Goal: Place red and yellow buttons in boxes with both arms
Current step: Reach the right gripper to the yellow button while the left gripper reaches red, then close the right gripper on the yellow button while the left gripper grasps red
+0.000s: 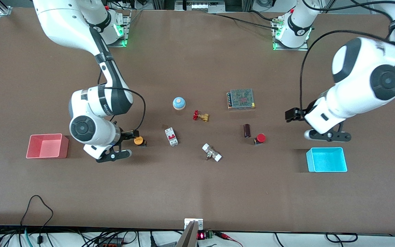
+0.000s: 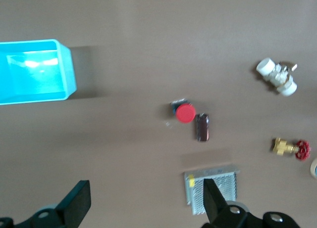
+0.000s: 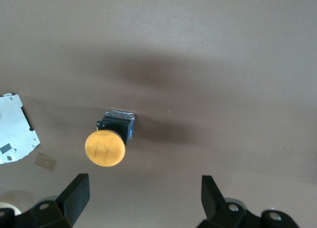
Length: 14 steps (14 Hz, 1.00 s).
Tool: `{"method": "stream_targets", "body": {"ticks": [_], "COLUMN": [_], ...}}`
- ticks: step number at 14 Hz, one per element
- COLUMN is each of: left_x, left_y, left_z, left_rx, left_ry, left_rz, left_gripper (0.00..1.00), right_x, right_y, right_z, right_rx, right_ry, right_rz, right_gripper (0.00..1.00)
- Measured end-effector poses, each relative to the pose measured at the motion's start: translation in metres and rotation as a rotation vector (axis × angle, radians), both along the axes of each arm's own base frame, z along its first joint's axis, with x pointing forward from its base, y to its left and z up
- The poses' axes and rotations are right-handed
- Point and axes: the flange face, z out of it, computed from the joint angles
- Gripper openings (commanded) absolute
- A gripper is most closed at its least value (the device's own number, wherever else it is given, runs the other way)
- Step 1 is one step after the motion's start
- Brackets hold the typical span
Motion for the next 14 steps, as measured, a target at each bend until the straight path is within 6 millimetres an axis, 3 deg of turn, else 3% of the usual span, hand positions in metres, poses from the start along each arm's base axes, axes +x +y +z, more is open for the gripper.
{"method": "stream_targets", "body": {"ticks": [5,9,11,14], "left_x": [0.006,-0.007,-0.014,-0.020], "left_y": [-0.026,-0.053,-0.053,-0.050], "left_z": [-0.049,-0.122,-0.155,-0.186], "left_rx": [0.028,0.024,0.021,0.026], "left_ry": [0.005,-0.018,-0.026,-0.012], "left_rz": [0.050,0.083,0.094,0.103], "left_gripper": [1.00,1.00,1.00,1.00], "right_x": [-0.005,-0.007,-0.007,-0.004], "right_y": [0.019,0.022,0.022,0.022], "right_z": [-0.036,-0.054,-0.056,-0.063], "right_rx": [-0.023,-0.038,-0.037,-0.037], "right_ry": [0.001,0.010,0.008,-0.011], "right_rz": [-0.044,-0.082,-0.093,-0.131], "right_gripper": [1.00,1.00,1.00,1.00]}}
